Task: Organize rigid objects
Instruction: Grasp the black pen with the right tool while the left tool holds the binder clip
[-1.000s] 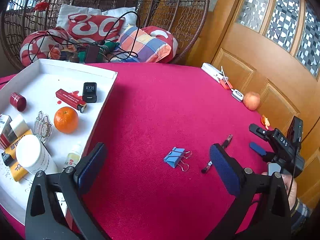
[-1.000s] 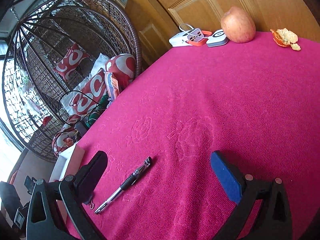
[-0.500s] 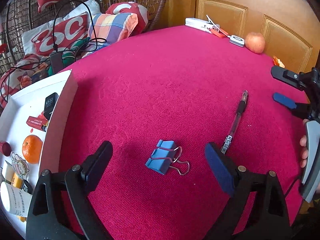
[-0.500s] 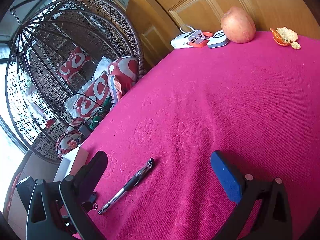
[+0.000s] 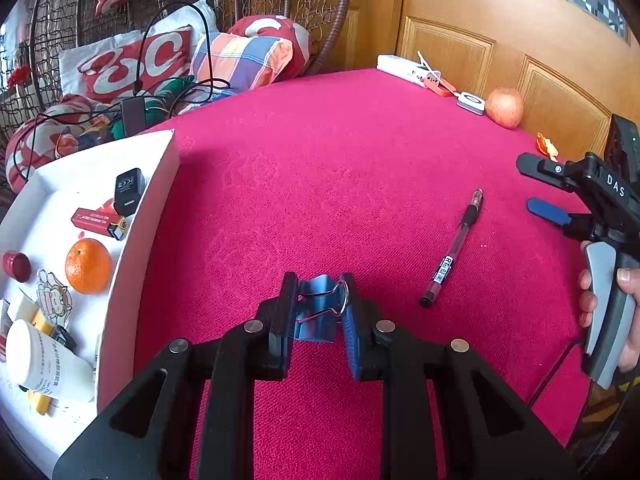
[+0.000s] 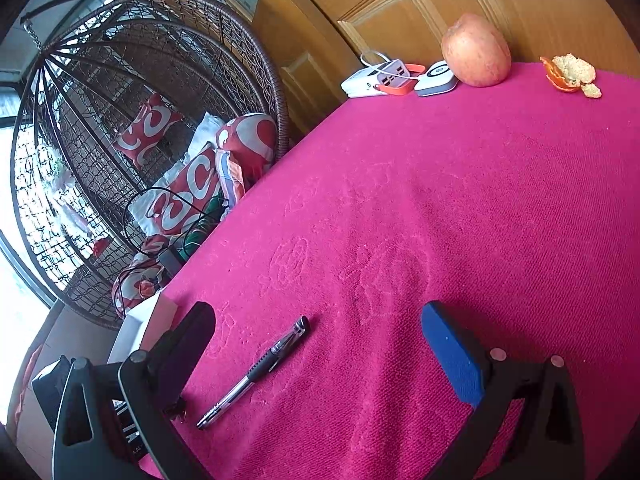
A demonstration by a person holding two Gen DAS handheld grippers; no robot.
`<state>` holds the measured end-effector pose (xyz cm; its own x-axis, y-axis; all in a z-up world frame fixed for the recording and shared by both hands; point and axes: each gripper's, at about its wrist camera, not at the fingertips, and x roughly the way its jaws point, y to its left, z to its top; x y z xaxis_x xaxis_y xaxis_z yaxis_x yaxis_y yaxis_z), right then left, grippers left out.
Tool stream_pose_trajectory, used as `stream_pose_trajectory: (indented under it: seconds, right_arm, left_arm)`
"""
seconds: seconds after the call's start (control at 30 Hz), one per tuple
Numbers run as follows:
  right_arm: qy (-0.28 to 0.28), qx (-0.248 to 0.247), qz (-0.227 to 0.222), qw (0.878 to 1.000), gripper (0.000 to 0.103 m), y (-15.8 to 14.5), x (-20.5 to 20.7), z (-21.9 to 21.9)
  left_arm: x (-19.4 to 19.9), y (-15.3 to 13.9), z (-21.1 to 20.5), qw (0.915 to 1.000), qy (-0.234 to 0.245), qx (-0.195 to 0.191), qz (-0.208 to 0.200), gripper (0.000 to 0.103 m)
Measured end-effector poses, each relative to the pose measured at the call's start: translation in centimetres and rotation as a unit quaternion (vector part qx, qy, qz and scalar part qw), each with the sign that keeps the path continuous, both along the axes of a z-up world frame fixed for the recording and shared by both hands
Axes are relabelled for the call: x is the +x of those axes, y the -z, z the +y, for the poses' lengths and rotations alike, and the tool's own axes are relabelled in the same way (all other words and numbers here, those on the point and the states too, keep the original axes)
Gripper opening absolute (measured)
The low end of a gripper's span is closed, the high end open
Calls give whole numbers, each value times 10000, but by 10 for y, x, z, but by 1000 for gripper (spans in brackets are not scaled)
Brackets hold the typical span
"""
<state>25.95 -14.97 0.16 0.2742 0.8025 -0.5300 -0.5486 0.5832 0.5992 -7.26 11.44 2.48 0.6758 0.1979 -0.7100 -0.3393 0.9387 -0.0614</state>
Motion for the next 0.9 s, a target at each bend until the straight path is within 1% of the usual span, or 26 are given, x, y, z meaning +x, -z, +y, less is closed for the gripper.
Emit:
stream_pose_trajectory:
  seconds: [0.07, 0.13, 0.23, 0.3, 0.33, 0.4, 0.47, 0.53, 0.6, 0.67, 0.77, 0.8, 0.87, 0.9]
  right_arm:
    - [-319, -326, -156, 9988, 103, -4, -4, 11]
    - [-665, -548, -290, 9959, 103, -10, -11, 22]
    - [-1160, -1146, -584, 9849, 103, -15, -28, 45]
    - [-1476, -1462, -508, 9769, 103, -10, -34, 59]
    - [-1556, -1546, -475, 9745, 103, -7, -36, 63]
    - [-1662, -1679, -667, 9694, 103, -9, -41, 73]
    - [-1844, -1752, -644, 9650, 103, -8, -44, 86]
    - [-2001, -1879, -804, 9582, 103, -8, -50, 101]
    - [-2230, -1883, -902, 9522, 103, -7, -57, 118]
    - [-2477, -1775, -1018, 9470, 102, -8, -67, 133]
    - [-2608, -1868, -1285, 9384, 96, -7, -79, 146]
    - [-2606, -1868, -1314, 9380, 87, -7, -81, 147]
    - [-2528, -1922, -1373, 9382, 73, -8, -83, 144]
    - [-2523, -1976, -1390, 9370, 70, -8, -83, 143]
  left_arm:
    - [-8, -7, 0, 9999, -31, -21, -107, 20]
    - [-14, -8, 2, 9998, -71, -79, -170, 20]
    - [-22, -7, 4, 9992, -98, -278, -254, 20]
    - [-25, -7, 4, 9990, -87, -323, -282, 20]
    - [-27, -8, 4, 9990, -86, -317, -293, 20]
    - [-33, -9, 4, 9987, -131, -348, -339, 20]
    - [-37, -11, 8, 9981, -195, -406, -415, 20]
    - [-41, -13, 12, 9973, -254, -476, -503, 20]
    - [-45, -16, 14, 9964, -319, -515, -595, 20]
    - [-49, -20, 16, 9956, -357, -540, -675, 20]
    - [-55, -26, 17, 9948, -386, -525, -780, 20]
    - [-57, -28, 18, 9945, -396, -529, -816, 20]
    - [-60, -30, 19, 9937, -417, -544, -882, 20]
    - [-61, -31, 21, 9934, -427, -556, -912, 20]
